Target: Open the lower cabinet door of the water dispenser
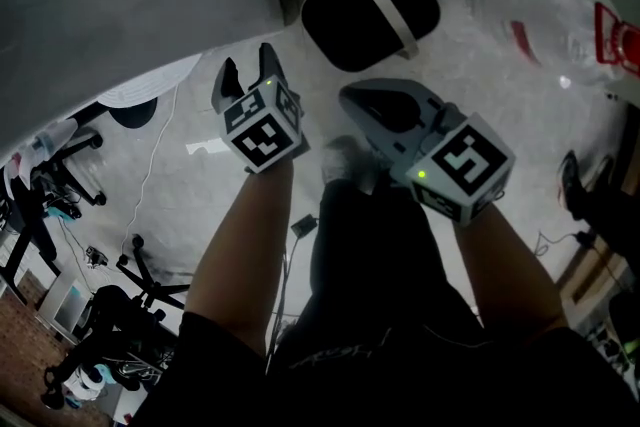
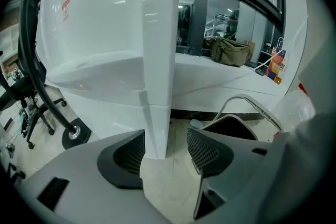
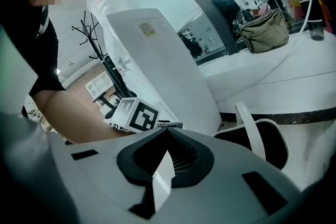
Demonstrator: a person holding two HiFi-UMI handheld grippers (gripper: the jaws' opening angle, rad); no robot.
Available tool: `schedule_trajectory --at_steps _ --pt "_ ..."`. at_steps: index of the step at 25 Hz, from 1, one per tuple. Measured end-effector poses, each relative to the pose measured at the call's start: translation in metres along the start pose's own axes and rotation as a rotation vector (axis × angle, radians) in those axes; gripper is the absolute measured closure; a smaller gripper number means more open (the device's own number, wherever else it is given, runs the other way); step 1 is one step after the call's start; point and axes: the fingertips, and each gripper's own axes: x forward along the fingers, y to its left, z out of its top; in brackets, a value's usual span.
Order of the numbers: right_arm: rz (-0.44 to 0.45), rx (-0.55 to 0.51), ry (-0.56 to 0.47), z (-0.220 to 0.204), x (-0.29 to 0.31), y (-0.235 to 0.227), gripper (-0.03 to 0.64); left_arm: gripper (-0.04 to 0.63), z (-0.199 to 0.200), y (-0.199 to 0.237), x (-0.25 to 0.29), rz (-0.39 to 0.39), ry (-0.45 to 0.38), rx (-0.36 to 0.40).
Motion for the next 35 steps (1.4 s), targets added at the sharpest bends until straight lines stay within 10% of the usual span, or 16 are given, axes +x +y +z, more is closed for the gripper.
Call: schedule_trajectory --at_steps 16,35 --pt "0.022 -0.011 0.016 -0.002 -0.007 -0.006 0.604 0.359 0.011 0.025 0.010 0.135 -0.044 -0.275" --pt "0.034 -0.007 0.016 0.000 -0.007 -0.007 0.604 0.396 0.016 0.022 0.013 0.126 -0.041 -0.253"
